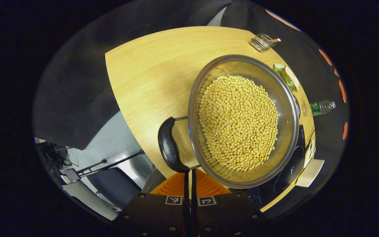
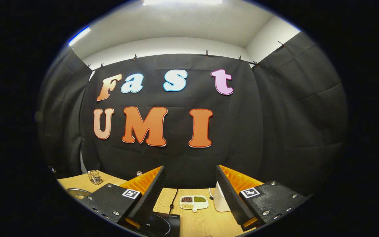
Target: First push the handle of the pot to place it horizontally, then grasp the pot with both hands and set it on the induction cooktop.
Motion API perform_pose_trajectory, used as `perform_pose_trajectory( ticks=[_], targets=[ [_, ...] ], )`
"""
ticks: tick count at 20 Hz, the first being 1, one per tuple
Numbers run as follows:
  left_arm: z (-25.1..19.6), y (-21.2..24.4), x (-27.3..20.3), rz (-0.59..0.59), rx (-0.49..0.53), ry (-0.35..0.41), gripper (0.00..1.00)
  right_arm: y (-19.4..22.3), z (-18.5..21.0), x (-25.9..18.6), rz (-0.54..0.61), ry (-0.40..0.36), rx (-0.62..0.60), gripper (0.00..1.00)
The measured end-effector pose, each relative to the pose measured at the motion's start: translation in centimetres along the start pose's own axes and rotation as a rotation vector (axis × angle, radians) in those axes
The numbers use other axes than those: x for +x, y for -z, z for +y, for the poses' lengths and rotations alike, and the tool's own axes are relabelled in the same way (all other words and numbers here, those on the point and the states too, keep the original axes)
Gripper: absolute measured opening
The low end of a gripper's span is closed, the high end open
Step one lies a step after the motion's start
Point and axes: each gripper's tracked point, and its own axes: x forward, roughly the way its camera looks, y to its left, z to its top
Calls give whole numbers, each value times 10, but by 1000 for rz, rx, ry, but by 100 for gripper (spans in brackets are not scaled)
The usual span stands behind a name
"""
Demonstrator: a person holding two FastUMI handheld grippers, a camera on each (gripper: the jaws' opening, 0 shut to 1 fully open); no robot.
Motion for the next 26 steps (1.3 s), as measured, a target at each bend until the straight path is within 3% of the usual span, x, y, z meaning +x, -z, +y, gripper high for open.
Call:
perform_pose_trajectory(
  ticks=[6,13,19,26],
  targets=[
    [6,-4,1,-13,51,-42,2,18,-17,-3,43,46,27,95],
    [7,-19,-1,-15,49,-53,2,13,-9,-5,31,78,0,95],
    [16,-37,0,15,72,-23,2,8,35,-2,34,104,15,95],
    [28,-72,-2,-5,116,-33,3,-2,92,-3,29,64,-41,95]
  ],
)
